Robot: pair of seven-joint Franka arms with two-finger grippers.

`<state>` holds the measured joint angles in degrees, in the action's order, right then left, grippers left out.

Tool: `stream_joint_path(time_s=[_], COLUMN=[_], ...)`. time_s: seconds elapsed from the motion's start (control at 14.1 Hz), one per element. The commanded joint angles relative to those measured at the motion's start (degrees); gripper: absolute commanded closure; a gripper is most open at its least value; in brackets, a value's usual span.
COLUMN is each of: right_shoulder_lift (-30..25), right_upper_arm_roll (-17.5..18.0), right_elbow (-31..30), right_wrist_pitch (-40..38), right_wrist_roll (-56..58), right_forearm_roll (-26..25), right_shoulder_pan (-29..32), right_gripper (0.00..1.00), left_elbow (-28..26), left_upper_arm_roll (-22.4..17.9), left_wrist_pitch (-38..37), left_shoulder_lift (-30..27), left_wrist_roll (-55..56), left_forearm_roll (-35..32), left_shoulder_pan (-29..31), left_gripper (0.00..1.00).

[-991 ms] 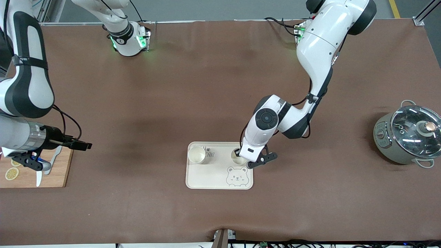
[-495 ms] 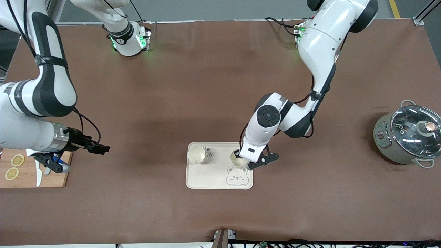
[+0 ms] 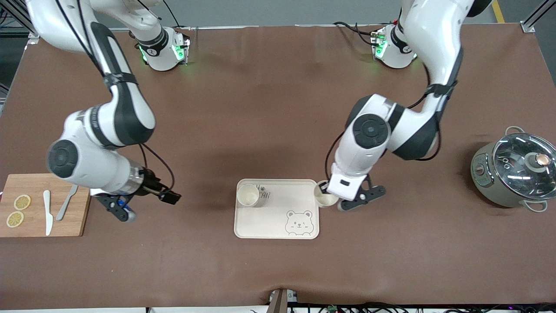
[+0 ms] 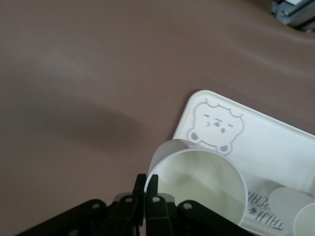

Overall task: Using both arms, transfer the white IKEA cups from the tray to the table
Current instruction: 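Lift the cup with the left gripper while the right gripper reaches the other cup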

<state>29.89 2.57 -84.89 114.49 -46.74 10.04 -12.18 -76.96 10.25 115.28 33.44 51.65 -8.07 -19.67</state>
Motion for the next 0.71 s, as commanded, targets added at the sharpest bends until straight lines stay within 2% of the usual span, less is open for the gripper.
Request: stream_joint_path(time_s=[0.0, 0.21, 0.35, 0.64], right_shoulder_lift=[2.45, 5.78, 7.37, 8.26], right_upper_arm_roll=[-0.46, -0.54, -0.46, -0.46], right_elbow=[0.86, 1.48, 1.48, 1.48], right_wrist_pitch=[3.01, 7.48, 9.25, 9.17], right_wrist_roll=[-3.54, -7.90, -14.06, -14.43], right_forearm_roll=[0.33, 0.16, -0.28, 0.07], right_shoulder_pan=[-2.58, -7.15, -8.65, -11.64], right_gripper=[0.00, 0.00, 0.00, 0.00], left_elbow=[-2.14, -5.03, -10.38, -19.70], left_upper_arm_roll=[0.56, 0.56, 0.56, 0.56], left_wrist_pitch=[-5.92, -7.96, -7.96, -7.53], left_shoulder_lift=[-4.52, -7.76, -11.10, -15.94], left_wrist_roll=[-4.97, -8.83, -13.74, -23.42], left_forearm_roll=[-0.63, -0.63, -0.63, -0.63], left_shoulder_pan=[2.61, 5.68, 8.67, 15.35], left_gripper=[1.00, 1.00, 1.00, 1.00])
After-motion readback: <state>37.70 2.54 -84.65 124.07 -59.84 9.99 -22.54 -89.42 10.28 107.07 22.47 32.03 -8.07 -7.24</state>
